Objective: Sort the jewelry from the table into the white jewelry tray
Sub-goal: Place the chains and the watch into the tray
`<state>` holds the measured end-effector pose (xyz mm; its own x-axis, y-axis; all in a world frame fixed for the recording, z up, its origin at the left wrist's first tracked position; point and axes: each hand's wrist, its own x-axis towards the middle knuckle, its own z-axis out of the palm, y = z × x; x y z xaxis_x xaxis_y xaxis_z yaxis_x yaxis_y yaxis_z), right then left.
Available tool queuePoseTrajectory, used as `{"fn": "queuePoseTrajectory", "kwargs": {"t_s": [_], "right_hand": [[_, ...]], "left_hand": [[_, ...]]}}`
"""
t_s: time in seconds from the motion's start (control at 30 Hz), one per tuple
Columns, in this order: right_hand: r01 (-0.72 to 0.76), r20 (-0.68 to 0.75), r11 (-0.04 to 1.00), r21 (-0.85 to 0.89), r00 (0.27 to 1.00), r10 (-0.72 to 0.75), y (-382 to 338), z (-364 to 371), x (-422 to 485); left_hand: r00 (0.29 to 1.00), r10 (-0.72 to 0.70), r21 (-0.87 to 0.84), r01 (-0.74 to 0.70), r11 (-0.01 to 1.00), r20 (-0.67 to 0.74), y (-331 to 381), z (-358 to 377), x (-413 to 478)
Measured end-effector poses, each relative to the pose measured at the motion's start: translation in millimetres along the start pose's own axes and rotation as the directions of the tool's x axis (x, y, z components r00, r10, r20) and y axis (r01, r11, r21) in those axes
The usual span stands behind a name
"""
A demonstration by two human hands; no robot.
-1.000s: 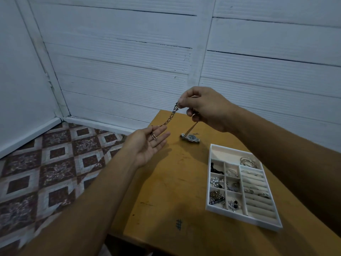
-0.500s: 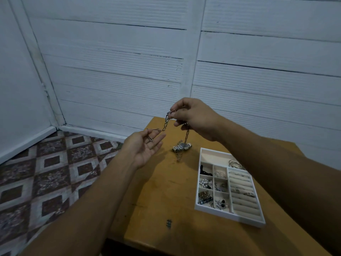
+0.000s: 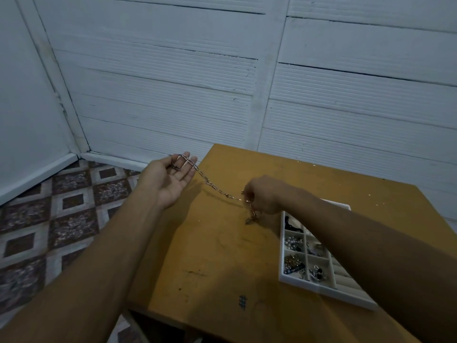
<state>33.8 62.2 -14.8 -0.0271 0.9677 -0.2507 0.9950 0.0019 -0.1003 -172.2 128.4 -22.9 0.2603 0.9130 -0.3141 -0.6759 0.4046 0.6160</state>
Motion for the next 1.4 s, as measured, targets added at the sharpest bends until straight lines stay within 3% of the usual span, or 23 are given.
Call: {"fn": "queuePoseTrajectory", "kwargs": {"t_s": [0.17,0.27,0.33,0.4,0.53,0.83,0.97,1.2,1.4], "right_hand": [[-0.092,0.042,0.995,-0.032,0.995,0.094,10,16,7],[-0.051,0.016,0.997,0.064,0.999,0.050,7,17,13],[-0.026,-0.048,0.968,0.251,0.998,0.040,0,9,17],[-0.001,-0.134,0.878,0.479,0.988,0.075,-6,-3,22],[0.090,-0.217,0.578,0.811,0.964,0.153,-14,-33,33],[0.266,-0.340,0.339,0.902,0.924,0.178,-18,-69,32],[0.293,-0.364,0.336,0.895,0.915,0.173,-18,-81,18],[0.319,-0.436,0.532,0.784,0.893,0.108,-17,-108,-20],[0.351,-0.452,0.521,0.778,0.889,0.076,-18,-125,-53]], "left_hand": [[1.000,0.006,0.002,-0.006,1.000,0.014,4,-5,-1],[1.000,0.002,0.032,-0.003,0.999,0.029,2,-4,-3],[0.999,-0.005,0.042,0.003,0.999,0.045,1,-2,-4],[0.998,-0.007,0.060,0.003,0.998,0.059,0,-1,-5],[0.997,0.025,0.065,-0.030,0.997,0.072,3,2,-7],[0.992,0.098,0.086,-0.105,0.991,0.083,13,12,-16],[0.991,0.101,0.078,-0.108,0.991,0.088,15,18,-22],[0.994,0.070,0.124,-0.080,0.989,0.089,-4,21,-26],[0.997,0.015,0.233,-0.033,0.972,0.077,-34,28,-38]]}}
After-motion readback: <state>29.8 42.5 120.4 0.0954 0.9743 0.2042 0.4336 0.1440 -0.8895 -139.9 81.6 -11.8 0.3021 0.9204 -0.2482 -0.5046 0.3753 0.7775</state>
